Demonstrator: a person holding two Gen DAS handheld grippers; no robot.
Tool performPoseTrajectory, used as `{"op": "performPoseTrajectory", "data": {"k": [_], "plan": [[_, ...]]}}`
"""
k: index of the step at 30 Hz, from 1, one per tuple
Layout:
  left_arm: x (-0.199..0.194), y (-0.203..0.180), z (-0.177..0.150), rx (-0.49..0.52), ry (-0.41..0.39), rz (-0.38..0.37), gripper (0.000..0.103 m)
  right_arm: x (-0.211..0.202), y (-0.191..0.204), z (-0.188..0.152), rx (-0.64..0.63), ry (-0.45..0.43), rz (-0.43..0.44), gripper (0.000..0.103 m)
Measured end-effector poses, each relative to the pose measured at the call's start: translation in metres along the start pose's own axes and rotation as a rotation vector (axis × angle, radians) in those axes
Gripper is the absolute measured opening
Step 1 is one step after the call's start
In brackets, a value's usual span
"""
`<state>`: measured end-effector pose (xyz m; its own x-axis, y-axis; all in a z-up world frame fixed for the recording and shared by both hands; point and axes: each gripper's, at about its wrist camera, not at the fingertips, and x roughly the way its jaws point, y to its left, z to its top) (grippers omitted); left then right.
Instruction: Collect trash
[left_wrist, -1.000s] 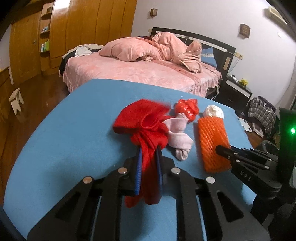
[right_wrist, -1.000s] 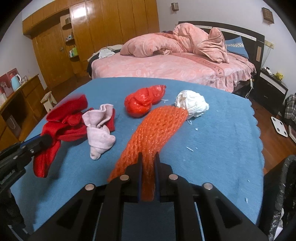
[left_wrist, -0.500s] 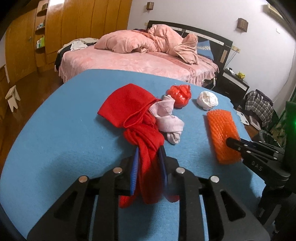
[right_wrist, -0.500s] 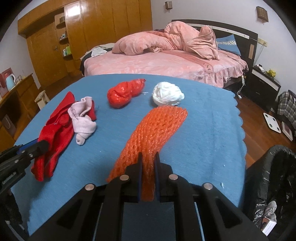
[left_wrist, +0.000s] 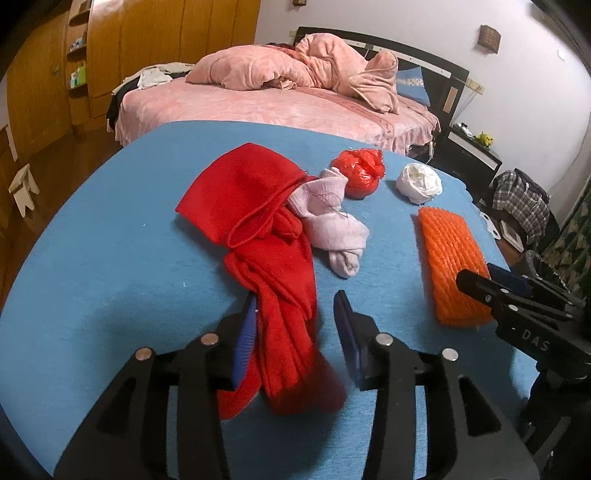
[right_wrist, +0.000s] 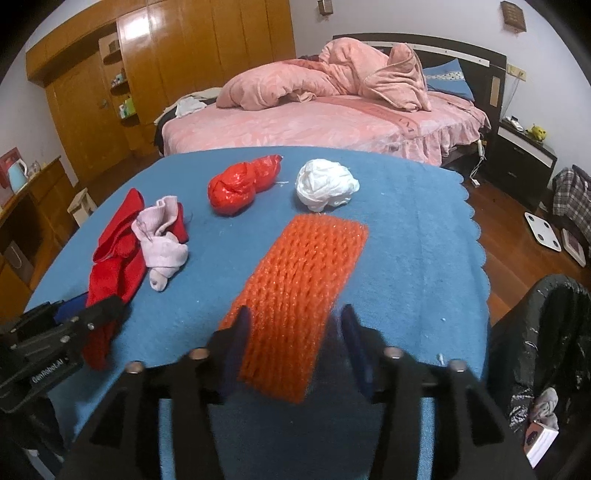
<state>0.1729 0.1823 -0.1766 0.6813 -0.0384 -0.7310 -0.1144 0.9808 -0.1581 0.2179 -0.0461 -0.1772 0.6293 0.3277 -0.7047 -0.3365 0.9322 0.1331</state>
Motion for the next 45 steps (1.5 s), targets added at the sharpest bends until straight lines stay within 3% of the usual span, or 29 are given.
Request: {"op": "performPoseTrajectory", "data": {"k": [1, 3, 6, 8, 13, 17, 18, 31, 45], "plan": [[0.000, 0.000, -0.001, 0.000, 0.002, 0.001, 0.041, -0.001, 0.001, 0.000, -0.004, -0.003, 0.000, 0.067], [0.001, 0.001, -0.001, -0.005, 0.006, 0.000, 0.041, -0.001, 0.002, 0.001, -0.006, -0.006, -0.002, 0.074], [0.002, 0.002, 0.000, -0.011, 0.015, -0.005, 0.037, 0.004, 0.006, 0.000, -0.026, 0.013, -0.005, 0.076], [0.004, 0.002, 0.000, -0.010, 0.024, -0.008, 0.027, 0.012, 0.009, -0.004, -0.043, 0.043, -0.009, 0.076], [0.005, 0.000, -0.001, -0.004, 0.027, -0.014, 0.015, 0.011, 0.012, -0.006, -0.056, 0.044, 0.049, 0.036], [-0.001, -0.004, -0.002, 0.010, 0.003, -0.020, 0.012, 0.005, 0.011, -0.005, -0.046, 0.024, 0.066, 0.020], [-0.004, -0.005, -0.002, 0.018, -0.012, -0.021, 0.012, 0.002, 0.009, -0.004, -0.040, 0.023, 0.072, 0.011], [-0.057, -0.040, -0.006, 0.059, -0.145, -0.098, 0.011, -0.033, -0.007, 0.000, -0.013, -0.036, 0.078, 0.011], [-0.108, -0.087, 0.026, 0.119, -0.275, -0.192, 0.011, -0.094, -0.033, 0.018, -0.005, -0.144, 0.071, 0.011]]}}
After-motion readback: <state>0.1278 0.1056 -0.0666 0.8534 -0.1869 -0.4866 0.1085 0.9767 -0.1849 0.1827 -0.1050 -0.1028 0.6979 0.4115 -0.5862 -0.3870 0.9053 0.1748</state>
